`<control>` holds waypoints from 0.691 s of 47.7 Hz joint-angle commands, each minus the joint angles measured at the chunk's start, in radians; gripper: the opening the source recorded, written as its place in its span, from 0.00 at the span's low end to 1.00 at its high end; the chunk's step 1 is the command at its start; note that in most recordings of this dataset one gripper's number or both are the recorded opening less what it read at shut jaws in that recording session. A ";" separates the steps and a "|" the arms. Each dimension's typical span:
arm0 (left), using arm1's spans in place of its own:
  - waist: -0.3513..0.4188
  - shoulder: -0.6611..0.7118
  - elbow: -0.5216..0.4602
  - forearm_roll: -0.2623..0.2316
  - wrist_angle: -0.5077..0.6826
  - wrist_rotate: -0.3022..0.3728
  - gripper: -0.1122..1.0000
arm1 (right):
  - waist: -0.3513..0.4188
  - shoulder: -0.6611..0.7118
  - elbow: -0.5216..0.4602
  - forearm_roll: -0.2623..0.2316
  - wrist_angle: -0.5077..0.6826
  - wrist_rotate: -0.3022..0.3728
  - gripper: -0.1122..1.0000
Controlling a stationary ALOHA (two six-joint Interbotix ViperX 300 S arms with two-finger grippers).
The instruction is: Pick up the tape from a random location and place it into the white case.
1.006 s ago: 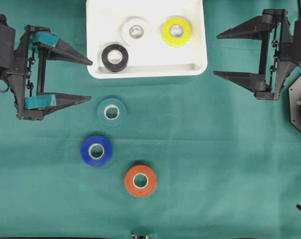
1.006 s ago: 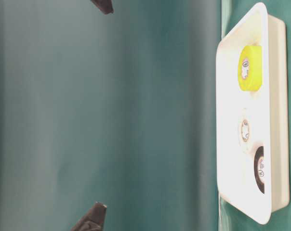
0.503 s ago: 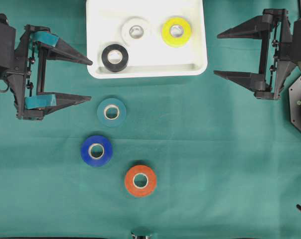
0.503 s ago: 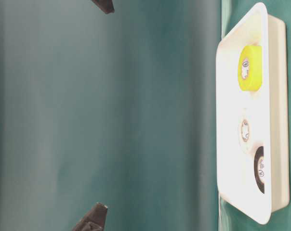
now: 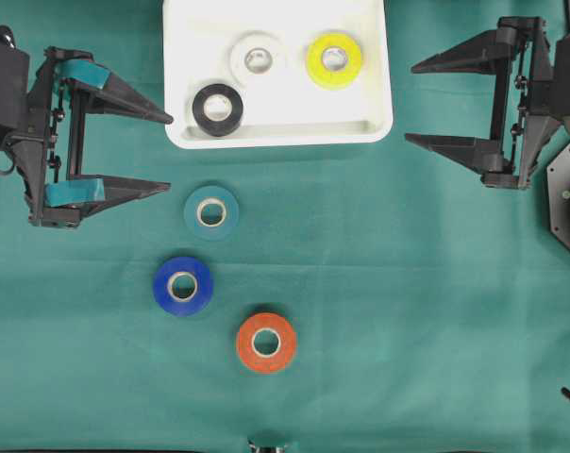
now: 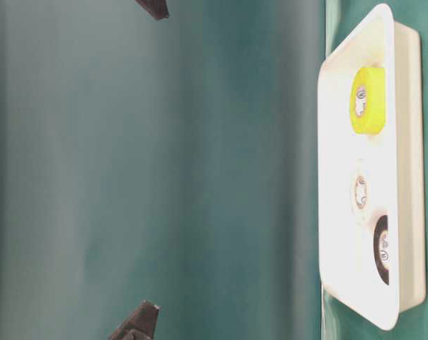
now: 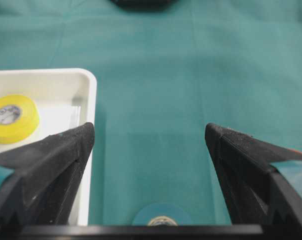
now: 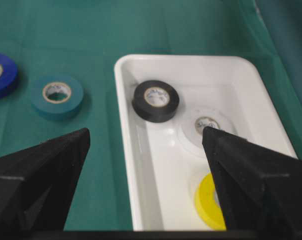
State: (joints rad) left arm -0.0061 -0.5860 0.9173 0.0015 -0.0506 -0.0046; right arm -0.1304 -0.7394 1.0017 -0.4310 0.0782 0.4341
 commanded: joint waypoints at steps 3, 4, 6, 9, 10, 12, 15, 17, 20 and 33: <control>0.002 -0.006 -0.020 -0.002 -0.005 -0.002 0.99 | 0.000 -0.002 -0.006 -0.002 -0.003 0.003 0.89; 0.002 -0.006 -0.020 -0.002 -0.005 -0.002 0.99 | -0.002 -0.002 -0.005 -0.002 -0.003 0.003 0.89; 0.002 -0.006 -0.020 -0.002 -0.005 -0.002 0.99 | 0.000 -0.002 -0.005 -0.002 -0.003 0.003 0.89; 0.002 -0.006 -0.020 -0.002 -0.005 0.000 0.99 | 0.000 -0.002 -0.005 -0.002 -0.003 0.003 0.89; 0.002 -0.005 -0.021 -0.002 -0.005 0.000 0.99 | -0.002 -0.002 -0.005 0.000 -0.003 0.003 0.89; 0.002 -0.003 -0.021 -0.002 -0.005 0.000 0.99 | -0.002 -0.002 -0.005 -0.002 -0.003 0.003 0.89; 0.002 -0.002 -0.023 -0.002 -0.005 0.002 0.99 | 0.000 -0.002 -0.006 0.000 -0.005 0.005 0.89; 0.003 -0.002 -0.023 -0.002 -0.005 0.002 0.99 | -0.002 -0.002 -0.006 -0.002 -0.005 0.008 0.89; 0.003 0.000 -0.023 -0.002 -0.005 0.003 0.99 | 0.000 -0.002 -0.006 -0.002 -0.006 0.014 0.89; 0.061 0.005 -0.026 -0.002 -0.005 0.005 0.99 | 0.011 -0.002 -0.006 0.009 -0.006 0.031 0.89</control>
State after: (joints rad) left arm 0.0307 -0.5798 0.9173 0.0015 -0.0506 -0.0031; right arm -0.1289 -0.7394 1.0094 -0.4264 0.0767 0.4602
